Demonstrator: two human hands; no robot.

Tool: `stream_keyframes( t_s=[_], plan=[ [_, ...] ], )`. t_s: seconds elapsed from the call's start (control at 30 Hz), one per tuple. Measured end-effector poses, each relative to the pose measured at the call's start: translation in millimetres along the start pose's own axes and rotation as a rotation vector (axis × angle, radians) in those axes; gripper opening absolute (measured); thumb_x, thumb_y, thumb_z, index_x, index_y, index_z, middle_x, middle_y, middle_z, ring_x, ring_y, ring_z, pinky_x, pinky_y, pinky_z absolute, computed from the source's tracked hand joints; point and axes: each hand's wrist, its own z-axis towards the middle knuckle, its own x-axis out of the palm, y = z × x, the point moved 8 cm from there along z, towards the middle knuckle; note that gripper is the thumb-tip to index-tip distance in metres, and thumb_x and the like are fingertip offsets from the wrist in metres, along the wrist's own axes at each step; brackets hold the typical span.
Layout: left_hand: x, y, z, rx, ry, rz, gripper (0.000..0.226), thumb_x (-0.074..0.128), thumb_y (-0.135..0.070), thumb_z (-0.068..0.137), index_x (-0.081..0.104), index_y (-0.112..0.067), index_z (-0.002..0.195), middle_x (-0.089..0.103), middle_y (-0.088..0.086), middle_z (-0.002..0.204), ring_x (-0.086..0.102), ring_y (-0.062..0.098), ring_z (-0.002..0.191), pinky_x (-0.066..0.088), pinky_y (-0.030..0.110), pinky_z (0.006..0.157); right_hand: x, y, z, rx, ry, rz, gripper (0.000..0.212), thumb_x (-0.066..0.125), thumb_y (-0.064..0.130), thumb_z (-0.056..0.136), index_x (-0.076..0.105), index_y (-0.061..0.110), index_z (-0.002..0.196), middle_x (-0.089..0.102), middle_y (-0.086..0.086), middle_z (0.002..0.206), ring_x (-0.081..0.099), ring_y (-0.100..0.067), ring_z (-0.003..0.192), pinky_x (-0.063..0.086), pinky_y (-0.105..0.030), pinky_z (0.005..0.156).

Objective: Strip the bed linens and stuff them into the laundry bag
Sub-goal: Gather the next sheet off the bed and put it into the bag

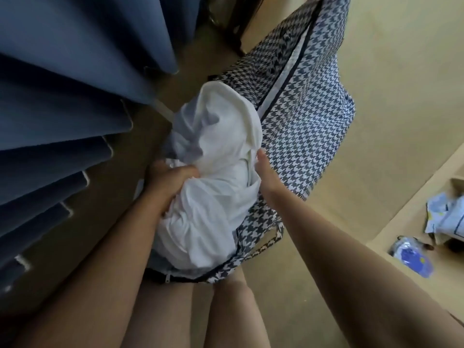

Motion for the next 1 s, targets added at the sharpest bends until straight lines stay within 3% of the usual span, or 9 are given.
stream_keyframes(
  t_s=[0.07, 0.13, 0.23, 0.37, 0.47, 0.6, 0.73, 0.87, 1.0],
  plan=[
    [-5, 0, 5, 0.015, -0.029, 0.038, 0.014, 0.075, -0.005, 0.062, 0.068, -0.014, 0.071, 0.064, -0.007, 0.069, 0.059, 0.010, 0.068, 0.045, 0.023, 0.062, 1, -12, 7, 0.017, 0.005, -0.097, 0.064, 0.015, 0.052, 0.101, 0.048, 0.009, 0.134, 0.053, -0.010, 0.133, 0.046, -0.025, 0.124, 0.030, -0.036, 0.107],
    [-12, -3, 10, 0.039, -0.052, 0.063, 0.019, 0.074, -0.004, 0.065, 0.069, -0.017, 0.079, 0.061, -0.009, 0.069, 0.058, 0.006, 0.062, 0.045, 0.018, 0.058, 1, -16, 16, 0.030, -0.031, -0.321, 0.041, 0.025, 0.025, 0.104, 0.051, 0.000, 0.123, 0.055, -0.013, 0.124, 0.050, -0.028, 0.115, 0.037, -0.036, 0.099],
    [-27, 3, 18, -0.007, -0.121, 0.117, 0.015, 0.071, -0.007, 0.069, 0.062, -0.018, 0.067, 0.060, -0.012, 0.062, 0.056, 0.002, 0.056, 0.043, 0.015, 0.051, 6, -21, 30, 0.076, -0.120, -0.495, 0.040, 0.033, 0.014, 0.098, 0.045, 0.010, 0.136, 0.045, -0.019, 0.139, 0.042, -0.035, 0.127, 0.034, -0.045, 0.107],
    [-41, 3, 29, -0.010, -0.215, 0.244, 0.021, 0.068, -0.029, 0.049, 0.059, -0.015, 0.063, 0.066, -0.003, 0.077, 0.065, 0.019, 0.079, 0.050, 0.030, 0.070, 31, -21, 37, 0.031, 0.098, -0.964, 0.057, 0.037, 0.032, 0.098, 0.017, 0.024, 0.151, 0.014, -0.018, 0.155, 0.010, -0.040, 0.142, 0.015, -0.054, 0.115],
    [-41, 2, 32, 0.042, -0.256, 0.365, 0.030, 0.067, -0.035, 0.045, 0.058, -0.015, 0.066, 0.069, 0.003, 0.083, 0.066, 0.025, 0.082, 0.055, 0.038, 0.074, 43, -29, 42, 0.016, 0.188, -1.281, 0.067, 0.040, 0.057, 0.093, 0.015, 0.034, 0.150, 0.002, -0.011, 0.158, 0.000, -0.040, 0.144, 0.016, -0.066, 0.109],
    [-33, 7, 38, 0.066, -0.257, 0.438, 0.035, 0.070, -0.036, 0.047, 0.058, -0.013, 0.070, 0.070, 0.005, 0.086, 0.067, 0.028, 0.084, 0.057, 0.040, 0.074, 47, -63, 42, 0.171, 0.345, -1.646, 0.066, 0.030, 0.064, 0.091, 0.027, 0.031, 0.148, 0.027, -0.008, 0.153, 0.030, -0.037, 0.136, 0.035, -0.059, 0.102],
    [-24, 6, 38, 0.102, -0.261, 0.531, 0.028, 0.078, -0.026, 0.062, 0.058, -0.016, 0.079, 0.067, 0.004, 0.093, 0.064, 0.028, 0.091, 0.053, 0.034, 0.076, 33, -85, 27, 0.352, 0.474, -1.812, 0.060, 0.029, 0.053, 0.094, 0.041, 0.017, 0.141, 0.046, -0.011, 0.141, 0.049, -0.036, 0.122, 0.043, -0.049, 0.099],
    [-7, 0, 35, 0.149, -0.227, 0.649, 0.035, 0.078, -0.033, 0.066, 0.057, -0.014, 0.086, 0.067, 0.008, 0.103, 0.061, 0.031, 0.096, 0.045, 0.031, 0.074, 5, -97, 8, 0.597, 0.511, -1.887, 0.048, 0.039, 0.042, 0.089, 0.051, 0.019, 0.129, 0.056, -0.003, 0.120, 0.056, -0.029, 0.092, 0.044, -0.037, 0.066],
    [26, -11, 33, 0.225, -0.147, 0.766, 0.040, 0.078, -0.037, 0.064, 0.059, -0.014, 0.091, 0.067, 0.009, 0.102, 0.062, 0.032, 0.094, 0.044, 0.032, 0.071, -17, -110, -3, 0.552, 0.437, -1.920, 0.038, 0.037, 0.039, 0.091, 0.060, 0.015, 0.110, 0.057, -0.003, 0.084, 0.051, -0.020, 0.057, 0.039, -0.022, 0.045]
  ],
)
